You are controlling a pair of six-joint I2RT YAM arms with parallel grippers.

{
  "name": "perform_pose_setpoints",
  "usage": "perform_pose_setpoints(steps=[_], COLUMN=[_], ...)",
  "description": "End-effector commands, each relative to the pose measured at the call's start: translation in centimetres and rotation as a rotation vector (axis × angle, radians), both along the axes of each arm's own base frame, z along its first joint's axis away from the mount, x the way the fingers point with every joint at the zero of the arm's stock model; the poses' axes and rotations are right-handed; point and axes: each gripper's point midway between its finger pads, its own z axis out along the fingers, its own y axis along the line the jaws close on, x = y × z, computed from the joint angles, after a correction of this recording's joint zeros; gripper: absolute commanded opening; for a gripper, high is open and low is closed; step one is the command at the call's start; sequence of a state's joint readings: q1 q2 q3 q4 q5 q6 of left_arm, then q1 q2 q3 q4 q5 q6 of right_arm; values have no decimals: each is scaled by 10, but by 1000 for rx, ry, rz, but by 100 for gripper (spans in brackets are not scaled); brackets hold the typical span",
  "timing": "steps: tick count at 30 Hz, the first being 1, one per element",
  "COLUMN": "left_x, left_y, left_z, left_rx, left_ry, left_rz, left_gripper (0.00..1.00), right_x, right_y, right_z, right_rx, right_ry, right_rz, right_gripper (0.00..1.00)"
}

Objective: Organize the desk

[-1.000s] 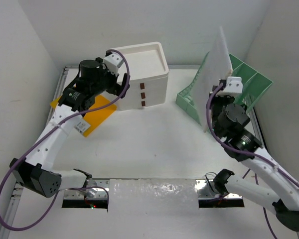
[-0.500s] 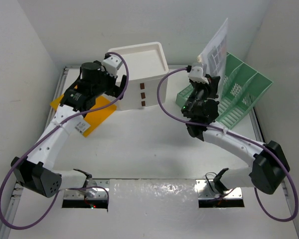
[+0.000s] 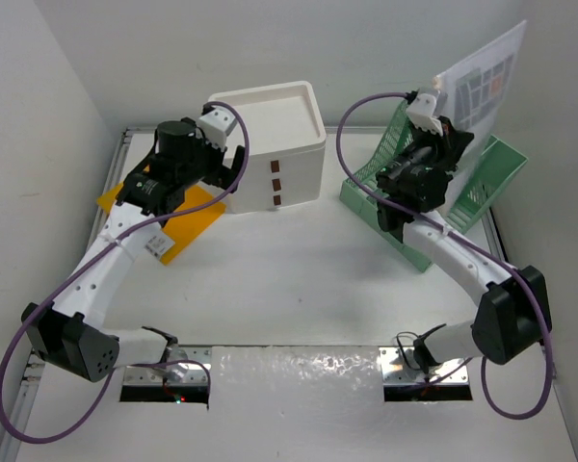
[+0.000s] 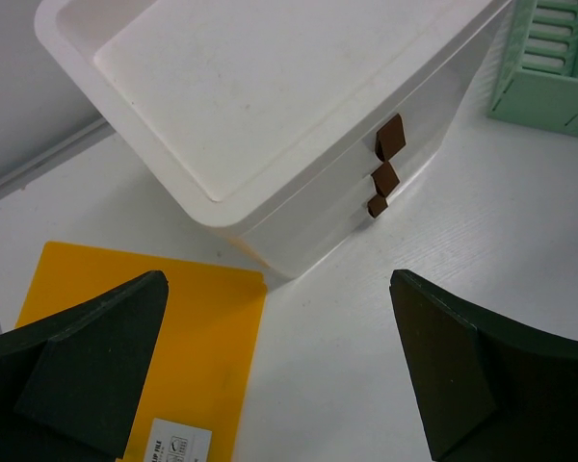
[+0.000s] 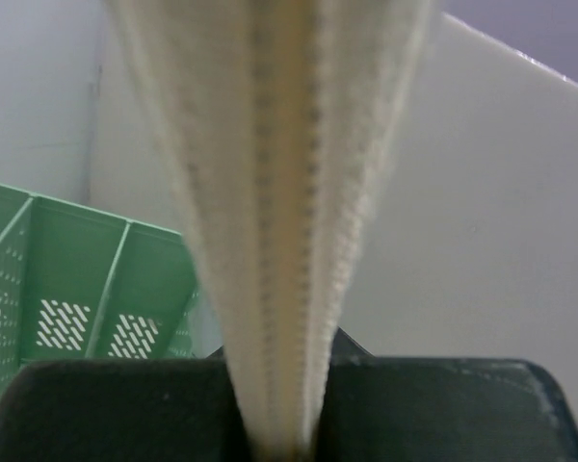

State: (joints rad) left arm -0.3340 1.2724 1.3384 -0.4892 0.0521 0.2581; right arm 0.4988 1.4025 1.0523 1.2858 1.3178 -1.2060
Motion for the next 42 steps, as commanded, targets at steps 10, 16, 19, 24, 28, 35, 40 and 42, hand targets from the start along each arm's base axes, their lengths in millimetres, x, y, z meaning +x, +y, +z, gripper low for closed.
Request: perform_pose_setpoints(steps=[10,16,19,24,28,35,40,42], left_x=[4,3,3,5,3,2,3,5], left_y=[7,9,9,11,11,13,15,15], left_z=[12,11,11,7,5,0,-4,-5], left_rx=[0,16,22,36,41,55,72,72], left_ry=[-58,-58,-59,-49,-42,-29,-20,-19], left_rz=[17,19,15,19,17,21,20,21], left_gripper=[100,100,100,100,100,99,100,100], right_x=[1,13,20,29,42,48,45,38], right_y=[-19,-34,-39,-38,-37,-47,-54,-60], right_z=[-16,-42,-63,-96,-107,-111,-107,-114], right_rx=[243,232,254,302,306,408,461,504], right_ry=[-373,-445,-466,-511,-523,-658,-730,-747], right_rz=[33,-3,-13,41,63,41,5,-77], right_gripper=[0,0,0,0,0,0,0,0])
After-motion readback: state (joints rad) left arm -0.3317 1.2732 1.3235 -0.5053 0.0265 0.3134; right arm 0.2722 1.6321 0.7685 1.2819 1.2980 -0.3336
